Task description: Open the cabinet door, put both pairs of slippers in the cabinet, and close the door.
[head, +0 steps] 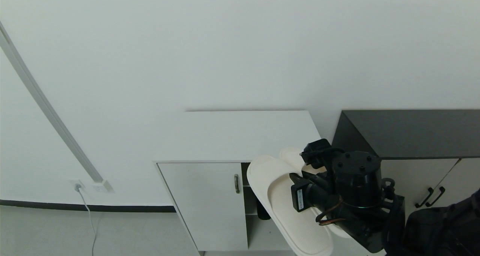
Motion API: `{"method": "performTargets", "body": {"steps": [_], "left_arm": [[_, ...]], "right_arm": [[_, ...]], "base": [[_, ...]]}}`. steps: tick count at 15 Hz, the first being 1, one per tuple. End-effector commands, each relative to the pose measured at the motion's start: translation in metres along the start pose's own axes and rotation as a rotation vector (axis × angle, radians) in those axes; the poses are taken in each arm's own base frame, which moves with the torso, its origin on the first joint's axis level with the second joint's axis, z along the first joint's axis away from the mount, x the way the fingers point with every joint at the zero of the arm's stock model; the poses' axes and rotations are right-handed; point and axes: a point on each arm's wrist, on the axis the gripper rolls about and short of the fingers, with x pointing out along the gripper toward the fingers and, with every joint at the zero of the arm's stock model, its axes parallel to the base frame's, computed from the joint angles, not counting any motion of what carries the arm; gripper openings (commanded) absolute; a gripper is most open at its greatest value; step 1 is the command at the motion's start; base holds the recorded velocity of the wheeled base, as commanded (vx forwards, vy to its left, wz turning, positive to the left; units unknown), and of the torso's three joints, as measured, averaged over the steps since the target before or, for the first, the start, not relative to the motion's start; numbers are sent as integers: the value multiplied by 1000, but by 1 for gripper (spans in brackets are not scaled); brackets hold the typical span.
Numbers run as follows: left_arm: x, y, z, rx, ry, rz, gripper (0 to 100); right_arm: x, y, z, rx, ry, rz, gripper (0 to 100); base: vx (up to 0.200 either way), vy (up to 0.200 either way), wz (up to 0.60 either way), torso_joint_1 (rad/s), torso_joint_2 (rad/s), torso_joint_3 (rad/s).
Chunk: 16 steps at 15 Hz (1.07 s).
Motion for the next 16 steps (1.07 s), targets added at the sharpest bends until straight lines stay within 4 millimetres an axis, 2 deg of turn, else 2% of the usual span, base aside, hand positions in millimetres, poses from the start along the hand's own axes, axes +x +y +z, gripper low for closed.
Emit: {"method": "performTargets", "body": {"steps": [1, 16], "left_arm": [[0, 0, 0, -1, 1, 1, 0], [0, 0, 0, -1, 1, 0, 0]], "right_arm": [[2, 1, -4, -5, 11, 0, 0], [4, 1, -7, -10, 24, -3, 0]], "base": [[0, 0, 0, -149, 344, 173], [0, 0, 0, -159, 362, 202]]}}
